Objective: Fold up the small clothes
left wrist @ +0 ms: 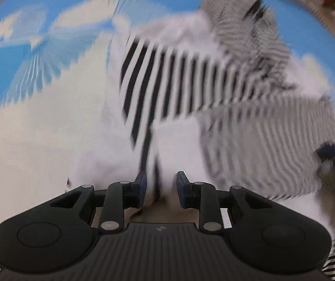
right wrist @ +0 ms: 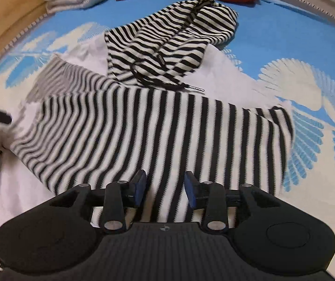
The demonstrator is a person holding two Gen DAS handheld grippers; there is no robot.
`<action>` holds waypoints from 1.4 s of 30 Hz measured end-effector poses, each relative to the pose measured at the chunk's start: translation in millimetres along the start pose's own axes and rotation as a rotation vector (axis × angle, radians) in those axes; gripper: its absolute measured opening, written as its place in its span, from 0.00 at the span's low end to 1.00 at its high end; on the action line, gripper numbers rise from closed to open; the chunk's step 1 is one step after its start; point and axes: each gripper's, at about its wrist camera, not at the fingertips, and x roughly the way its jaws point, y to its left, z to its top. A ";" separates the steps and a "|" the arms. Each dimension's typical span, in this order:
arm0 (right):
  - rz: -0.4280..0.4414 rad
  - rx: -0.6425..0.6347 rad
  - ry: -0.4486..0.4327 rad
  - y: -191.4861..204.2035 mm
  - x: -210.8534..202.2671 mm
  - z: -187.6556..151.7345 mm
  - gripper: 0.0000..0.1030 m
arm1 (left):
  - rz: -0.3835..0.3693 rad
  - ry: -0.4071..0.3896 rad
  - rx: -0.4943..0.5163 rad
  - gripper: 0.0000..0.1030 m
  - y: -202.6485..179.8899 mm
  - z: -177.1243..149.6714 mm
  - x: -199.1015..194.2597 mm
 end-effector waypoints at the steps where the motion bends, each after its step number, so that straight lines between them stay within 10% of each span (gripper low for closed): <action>1: -0.019 0.005 -0.005 0.9 -3.8 -3.0 0.37 | 0.019 0.009 0.004 0.30 0.8 -2.3 4.3; 18: -0.158 0.334 -0.491 45.6 -133.7 23.3 0.37 | 0.061 -0.318 -0.112 0.34 2.4 7.1 -66.2; 36: -0.149 0.345 -0.432 27.1 -123.1 33.7 0.39 | 0.016 -0.533 -0.066 0.28 -24.9 29.5 -93.8; 38: -0.144 0.347 -0.435 24.6 -124.9 34.0 0.24 | -0.031 -0.551 -0.048 0.00 -27.2 30.5 -98.2; 42: -0.114 0.373 -0.425 14.5 -127.2 34.1 0.03 | -0.108 -0.600 -0.033 0.00 -31.5 50.4 -111.3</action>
